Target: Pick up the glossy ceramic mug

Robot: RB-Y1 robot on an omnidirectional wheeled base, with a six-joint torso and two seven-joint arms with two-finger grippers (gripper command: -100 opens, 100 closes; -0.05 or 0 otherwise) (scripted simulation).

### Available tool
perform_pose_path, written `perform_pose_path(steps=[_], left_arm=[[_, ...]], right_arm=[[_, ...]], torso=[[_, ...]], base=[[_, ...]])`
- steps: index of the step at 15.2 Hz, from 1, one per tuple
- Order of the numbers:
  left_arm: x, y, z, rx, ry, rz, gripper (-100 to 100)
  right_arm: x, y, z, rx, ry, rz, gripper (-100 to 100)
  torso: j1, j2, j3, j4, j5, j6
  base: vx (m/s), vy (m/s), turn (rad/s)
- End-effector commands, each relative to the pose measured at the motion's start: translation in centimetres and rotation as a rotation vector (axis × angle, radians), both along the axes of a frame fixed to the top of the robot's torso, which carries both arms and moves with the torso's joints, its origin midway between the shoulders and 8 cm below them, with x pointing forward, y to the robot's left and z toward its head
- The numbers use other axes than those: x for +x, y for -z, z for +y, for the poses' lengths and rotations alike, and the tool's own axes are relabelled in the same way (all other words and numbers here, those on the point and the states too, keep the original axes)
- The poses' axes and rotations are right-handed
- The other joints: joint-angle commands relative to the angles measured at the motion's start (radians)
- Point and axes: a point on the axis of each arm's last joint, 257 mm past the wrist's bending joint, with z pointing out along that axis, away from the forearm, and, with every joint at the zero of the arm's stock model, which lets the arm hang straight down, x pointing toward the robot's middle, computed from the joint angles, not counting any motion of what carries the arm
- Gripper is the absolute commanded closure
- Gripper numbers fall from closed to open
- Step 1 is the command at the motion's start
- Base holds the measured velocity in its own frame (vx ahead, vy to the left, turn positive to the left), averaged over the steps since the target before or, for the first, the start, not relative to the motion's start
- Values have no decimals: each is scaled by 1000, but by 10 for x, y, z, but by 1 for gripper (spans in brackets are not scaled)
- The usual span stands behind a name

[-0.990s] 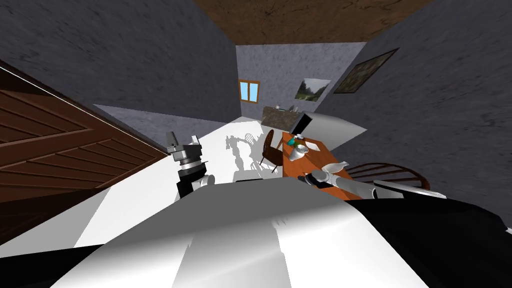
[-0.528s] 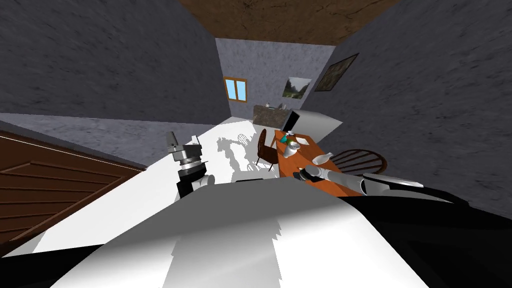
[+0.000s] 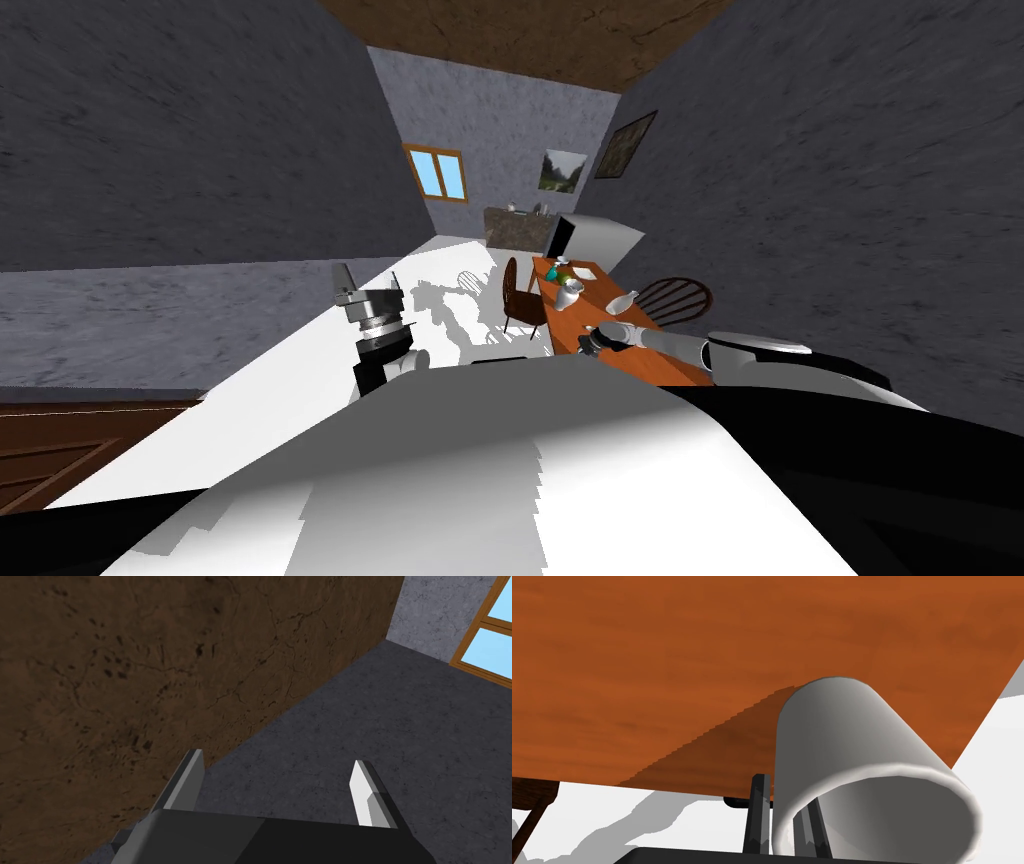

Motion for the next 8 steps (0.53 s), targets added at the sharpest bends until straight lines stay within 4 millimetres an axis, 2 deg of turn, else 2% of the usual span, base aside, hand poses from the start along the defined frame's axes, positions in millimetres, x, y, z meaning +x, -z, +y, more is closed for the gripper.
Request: perform_pose_path(steps=[1, 3, 5, 7, 8], left_arm=[[0, 0, 0, 0, 0, 0, 0], [0, 0, 0, 0, 0, 0, 0], [0, 0, 0, 0, 0, 0, 0], [0, 0, 0, 0, 0, 0, 0], [0, 0, 0, 0, 0, 0, 0]], right_arm=[[2, -1, 9, -15, -75, 20, 100], [30, -11, 11, -22, -96, -24, 100], [26, -10, 17, -40, -159, 5, 100], [52, -20, 19, -50, -181, -38, 100], [41, -15, 17, -43, -163, -21, 100]], torso=[[0, 0, 0, 0, 0, 0], [0, 0, 0, -1, 0, 3], [0, 1, 1, 0, 0, 0], [0, 0, 0, 0, 1, 2], [1, 1, 0, 0, 1, 1]], base=[[88, 7, -302], [102, 25, -445], [60, 21, -189], [92, 36, -385], [38, 25, -116]])
